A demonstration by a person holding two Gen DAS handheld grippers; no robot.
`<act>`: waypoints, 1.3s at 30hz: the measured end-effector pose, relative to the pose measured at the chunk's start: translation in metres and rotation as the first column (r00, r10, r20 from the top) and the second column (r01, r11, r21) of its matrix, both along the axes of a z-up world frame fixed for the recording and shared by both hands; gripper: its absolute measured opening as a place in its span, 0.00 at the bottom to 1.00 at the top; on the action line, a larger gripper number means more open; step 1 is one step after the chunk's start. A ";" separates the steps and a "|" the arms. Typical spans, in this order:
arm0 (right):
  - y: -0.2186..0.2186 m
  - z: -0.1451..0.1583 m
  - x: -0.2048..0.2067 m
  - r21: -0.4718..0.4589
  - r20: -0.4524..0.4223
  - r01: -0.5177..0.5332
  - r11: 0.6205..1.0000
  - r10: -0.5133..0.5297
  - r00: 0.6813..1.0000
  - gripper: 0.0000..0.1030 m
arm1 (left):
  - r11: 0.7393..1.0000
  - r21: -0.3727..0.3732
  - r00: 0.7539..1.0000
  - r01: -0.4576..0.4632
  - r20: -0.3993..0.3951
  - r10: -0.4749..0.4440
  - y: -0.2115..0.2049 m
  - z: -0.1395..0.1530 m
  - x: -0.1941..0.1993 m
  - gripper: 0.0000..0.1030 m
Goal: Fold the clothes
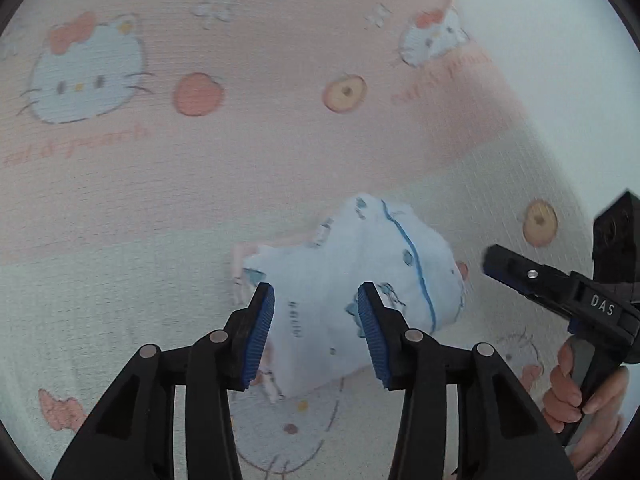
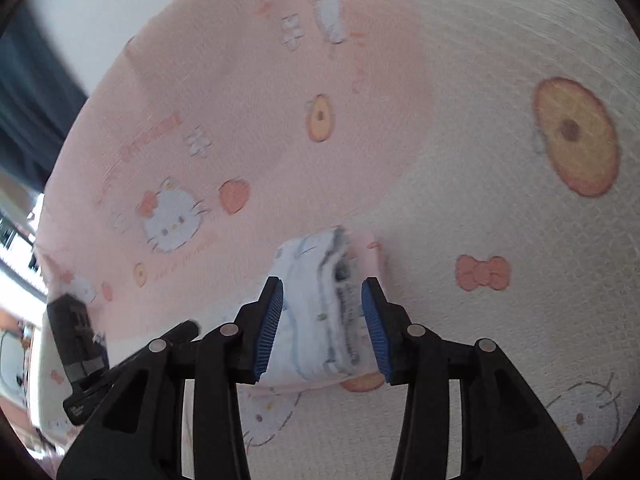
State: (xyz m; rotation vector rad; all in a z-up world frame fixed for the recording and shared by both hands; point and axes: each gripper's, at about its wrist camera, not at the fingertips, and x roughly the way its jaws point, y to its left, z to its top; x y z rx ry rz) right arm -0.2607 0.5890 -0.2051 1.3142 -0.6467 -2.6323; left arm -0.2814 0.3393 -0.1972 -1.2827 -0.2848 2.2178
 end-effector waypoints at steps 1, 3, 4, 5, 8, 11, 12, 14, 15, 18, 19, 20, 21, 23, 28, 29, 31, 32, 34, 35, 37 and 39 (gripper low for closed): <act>-0.013 -0.007 -0.005 0.055 0.039 -0.042 0.998 0.040 0.998 0.42 | 0.999 -0.025 0.999 0.045 -0.007 -0.045 0.014 -0.005 0.000 0.44; -0.032 -0.025 -0.014 0.164 0.119 -0.092 0.982 0.073 0.990 0.39 | 0.990 -0.110 0.996 0.083 0.036 -0.079 0.028 -0.025 -0.001 0.44; -0.031 -0.037 -0.017 0.174 0.151 -0.093 0.980 0.067 0.986 0.38 | 0.983 -0.149 0.994 0.103 0.058 -0.095 0.035 -0.034 -0.001 0.45; -0.030 -0.048 -0.019 0.183 0.183 -0.094 0.979 0.060 0.981 0.38 | 0.984 -0.139 0.993 0.109 0.062 -0.101 0.032 -0.036 -0.001 0.46; -0.020 -0.058 -0.012 0.156 0.185 -0.083 0.984 0.053 0.981 0.39 | 0.965 -0.241 0.995 0.100 0.044 -0.092 0.018 -0.033 0.005 0.50; -0.015 -0.045 0.001 0.197 0.149 -0.056 0.979 0.027 0.989 0.39 | 0.971 -0.229 0.996 0.076 0.060 -0.064 -0.015 -0.030 0.011 0.54; -0.013 -0.037 0.005 0.200 0.127 -0.031 0.979 0.006 0.992 0.39 | 0.970 -0.236 0.997 0.049 0.063 -0.035 -0.028 -0.028 0.013 0.54; -0.012 -0.015 0.011 0.159 0.081 0.028 0.987 -0.041 0.996 0.39 | 0.978 -0.209 0.997 0.018 0.077 -0.002 -0.053 -0.021 0.021 0.54; -0.016 -0.007 0.011 0.140 0.069 0.036 0.990 -0.046 0.997 0.39 | 0.987 -0.163 0.997 0.004 0.082 0.010 -0.067 -0.014 0.028 0.54; -0.046 0.014 0.016 0.146 0.067 0.003 0.989 -0.013 0.998 0.41 | 0.999 -0.011 0.997 -0.043 0.069 0.044 -0.111 0.009 0.051 0.54; -0.062 0.020 0.018 0.166 0.065 -0.013 0.986 0.002 0.998 0.41 | 0.997 -0.005 0.997 -0.072 0.037 0.072 -0.127 0.020 0.057 0.54; -0.080 0.026 0.023 0.187 0.060 -0.032 0.982 0.021 0.998 0.41 | 0.995 0.001 0.995 -0.101 0.005 0.101 -0.143 0.030 0.062 0.54; -0.099 0.031 0.026 0.202 0.055 -0.050 0.978 0.040 0.998 0.42 | 0.989 -0.022 0.990 -0.143 -0.021 0.143 -0.159 0.039 0.060 0.55; -0.139 0.038 0.037 0.226 0.040 -0.082 0.971 0.075 0.996 0.43 | 0.973 -0.065 0.974 -0.223 -0.050 0.220 -0.193 0.052 0.055 0.56; -0.247 0.058 0.055 0.326 0.006 -0.125 0.937 0.131 0.991 0.88 | 0.903 -0.179 0.921 -0.390 -0.103 0.377 -0.283 0.076 0.054 0.58; -0.268 0.063 0.059 0.340 -0.006 -0.134 0.931 0.145 0.989 0.88 | 0.890 -0.192 0.910 -0.414 -0.119 0.397 -0.298 0.079 0.057 0.59; -0.303 0.073 0.067 0.343 -0.017 -0.158 0.926 0.174 0.985 0.88 | 0.864 -0.220 0.890 -0.454 -0.149 0.430 -0.326 0.085 0.067 0.59; -0.319 0.077 0.071 0.346 -0.021 -0.165 0.924 0.183 0.983 0.88 | 0.852 -0.234 0.883 -0.469 -0.163 0.441 -0.339 0.087 0.074 0.59; -0.347 0.085 0.078 0.360 -0.022 -0.159 0.919 0.179 0.984 0.88 | 0.830 -0.253 0.867 -0.497 -0.184 0.463 -0.360 0.100 0.080 0.59; -0.361 0.089 0.081 0.368 -0.022 -0.156 0.917 0.177 0.984 0.88 | 0.821 -0.255 0.859 -0.510 -0.195 0.473 -0.370 0.106 0.085 0.59; -0.381 0.100 0.091 0.394 -0.034 -0.138 0.909 0.165 0.986 0.88 | 0.815 -0.242 0.848 -0.527 -0.208 0.487 -0.389 0.117 0.095 0.59; -0.399 0.112 0.102 0.428 -0.053 -0.114 0.896 0.151 0.987 0.88 | 0.817 -0.216 0.842 -0.534 -0.214 0.494 -0.404 0.128 0.108 0.59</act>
